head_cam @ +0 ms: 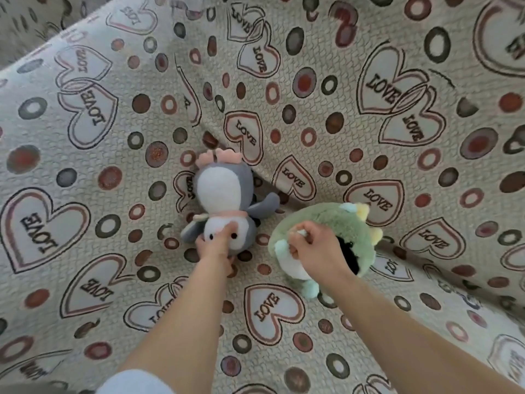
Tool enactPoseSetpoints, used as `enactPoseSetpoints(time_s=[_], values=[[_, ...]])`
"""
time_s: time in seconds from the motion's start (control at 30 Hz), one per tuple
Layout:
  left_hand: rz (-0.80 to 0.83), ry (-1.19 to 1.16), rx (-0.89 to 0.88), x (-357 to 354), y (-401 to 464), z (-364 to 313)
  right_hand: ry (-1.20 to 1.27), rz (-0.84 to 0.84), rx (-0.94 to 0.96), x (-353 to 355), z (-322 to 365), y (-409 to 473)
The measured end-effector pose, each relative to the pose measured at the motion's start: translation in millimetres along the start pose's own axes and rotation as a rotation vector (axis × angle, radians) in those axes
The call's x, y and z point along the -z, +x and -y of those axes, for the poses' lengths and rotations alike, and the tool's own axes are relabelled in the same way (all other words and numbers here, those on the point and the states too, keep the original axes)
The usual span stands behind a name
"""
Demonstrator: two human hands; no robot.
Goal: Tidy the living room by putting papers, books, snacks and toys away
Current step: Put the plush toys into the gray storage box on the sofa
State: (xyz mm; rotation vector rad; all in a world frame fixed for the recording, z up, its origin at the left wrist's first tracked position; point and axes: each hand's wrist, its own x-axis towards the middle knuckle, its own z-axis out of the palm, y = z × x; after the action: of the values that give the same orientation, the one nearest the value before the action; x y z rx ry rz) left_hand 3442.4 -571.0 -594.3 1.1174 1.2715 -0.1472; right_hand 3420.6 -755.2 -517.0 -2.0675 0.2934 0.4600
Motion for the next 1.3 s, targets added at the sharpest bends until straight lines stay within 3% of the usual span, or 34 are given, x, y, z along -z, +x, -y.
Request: enactPoseSetpoints(time_s=[0.2,0.4,0.57,0.73,1.3], values=[[-0.063,-0.024,-0.073,-6,-38,6,0.061,-0.056,-0.118,17,-2,-5],[-0.002,-0.057,-0.040,1,-115,21,0.145,-0.168,-0.251,65,-12,-46],[0.145,-0.054,-0.050,3,-205,36,0.304,-0.379,-0.252,121,-20,-129],[0.329,-0.007,-0.026,12,-315,61,0.577,-0.487,-0.259,170,-23,-232],[0.951,0.395,-0.066,91,-643,240,0.971,-1.051,-0.145,304,-109,-622]])
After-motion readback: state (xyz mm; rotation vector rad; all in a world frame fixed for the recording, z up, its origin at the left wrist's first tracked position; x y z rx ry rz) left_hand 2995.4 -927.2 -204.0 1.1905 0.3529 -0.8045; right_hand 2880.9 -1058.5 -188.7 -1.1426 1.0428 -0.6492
